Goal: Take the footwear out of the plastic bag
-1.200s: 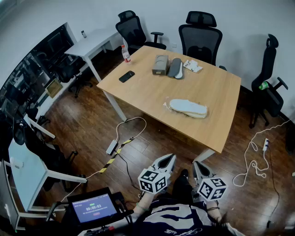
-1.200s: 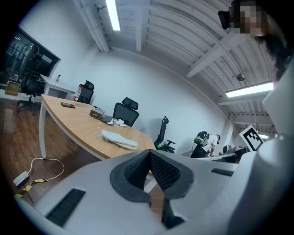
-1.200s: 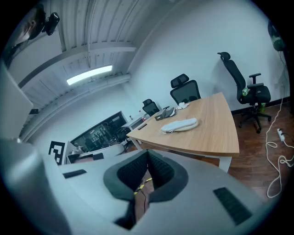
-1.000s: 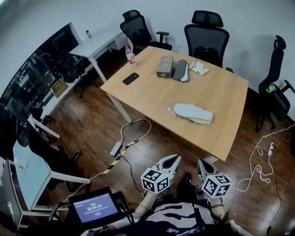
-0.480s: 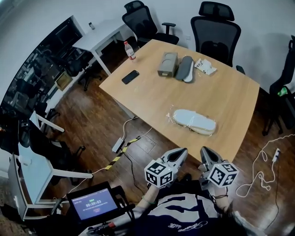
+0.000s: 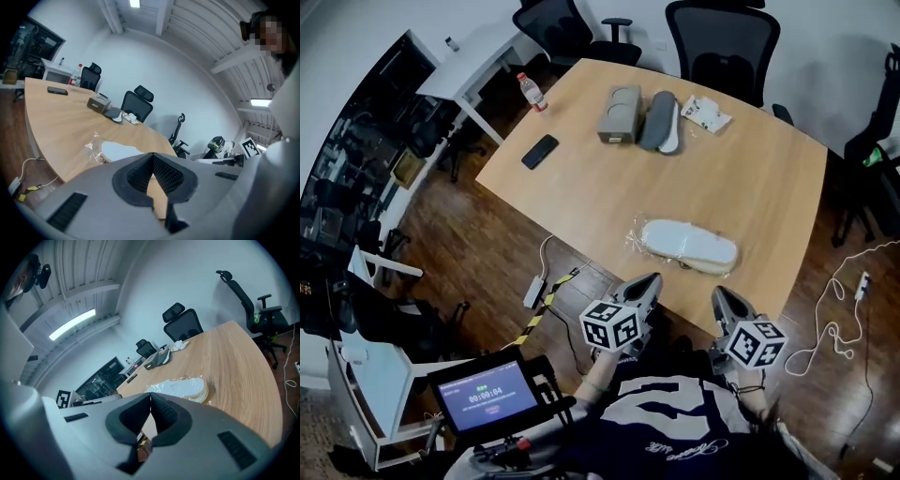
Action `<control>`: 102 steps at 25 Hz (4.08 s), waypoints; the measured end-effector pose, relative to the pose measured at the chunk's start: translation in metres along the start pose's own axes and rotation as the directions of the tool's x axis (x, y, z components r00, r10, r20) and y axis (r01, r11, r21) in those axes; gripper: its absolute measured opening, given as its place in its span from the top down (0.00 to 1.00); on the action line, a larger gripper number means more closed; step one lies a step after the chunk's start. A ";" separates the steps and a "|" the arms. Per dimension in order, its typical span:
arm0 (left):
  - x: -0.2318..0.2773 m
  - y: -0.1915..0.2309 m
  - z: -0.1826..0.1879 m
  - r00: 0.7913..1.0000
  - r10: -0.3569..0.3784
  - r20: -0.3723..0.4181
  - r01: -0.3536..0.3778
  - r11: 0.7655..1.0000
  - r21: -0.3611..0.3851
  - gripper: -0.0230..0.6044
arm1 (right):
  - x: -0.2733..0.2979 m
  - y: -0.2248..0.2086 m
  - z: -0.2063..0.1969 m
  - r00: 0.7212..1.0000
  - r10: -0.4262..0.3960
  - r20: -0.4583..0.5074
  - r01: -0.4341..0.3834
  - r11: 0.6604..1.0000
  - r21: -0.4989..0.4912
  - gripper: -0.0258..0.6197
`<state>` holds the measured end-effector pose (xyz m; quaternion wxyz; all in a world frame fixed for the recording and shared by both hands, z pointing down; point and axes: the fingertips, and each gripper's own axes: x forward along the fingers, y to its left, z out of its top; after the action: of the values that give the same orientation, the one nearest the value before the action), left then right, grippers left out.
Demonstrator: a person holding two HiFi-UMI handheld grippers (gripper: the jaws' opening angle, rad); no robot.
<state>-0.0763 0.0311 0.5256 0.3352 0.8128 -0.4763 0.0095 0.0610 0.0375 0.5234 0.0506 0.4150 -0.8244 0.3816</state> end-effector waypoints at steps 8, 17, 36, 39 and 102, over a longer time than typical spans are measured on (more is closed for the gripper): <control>0.056 0.084 0.021 0.983 -0.024 -0.180 0.013 0.998 -0.062 0.95 | 0.043 -0.029 0.030 0.988 -0.145 0.046 0.142 0.988 0.069 0.98; 0.084 0.141 0.009 0.937 -0.001 -0.349 -0.014 0.999 -0.040 0.76 | 0.062 -0.052 0.039 0.967 -0.248 0.052 0.242 0.964 0.108 0.85; 0.093 0.165 -0.024 0.871 0.113 -0.478 -0.167 0.983 -0.073 0.77 | 0.051 -0.150 0.005 0.975 -0.076 -0.207 0.119 0.971 0.205 0.69; 0.094 0.159 -0.032 0.876 0.136 -0.463 -0.184 0.981 -0.060 0.77 | 0.051 -0.155 -0.004 0.965 0.011 -0.260 0.053 0.970 0.237 0.63; 0.102 0.175 -0.020 0.895 0.136 -0.424 -0.214 0.966 -0.143 0.83 | 0.047 -0.157 0.022 0.945 0.088 -0.314 -0.026 0.980 0.196 0.86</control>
<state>-0.1514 -0.0923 0.6684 0.4999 0.7113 -0.4655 0.1657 0.1492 -0.0646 0.6188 0.1332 0.3264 -0.7768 0.5219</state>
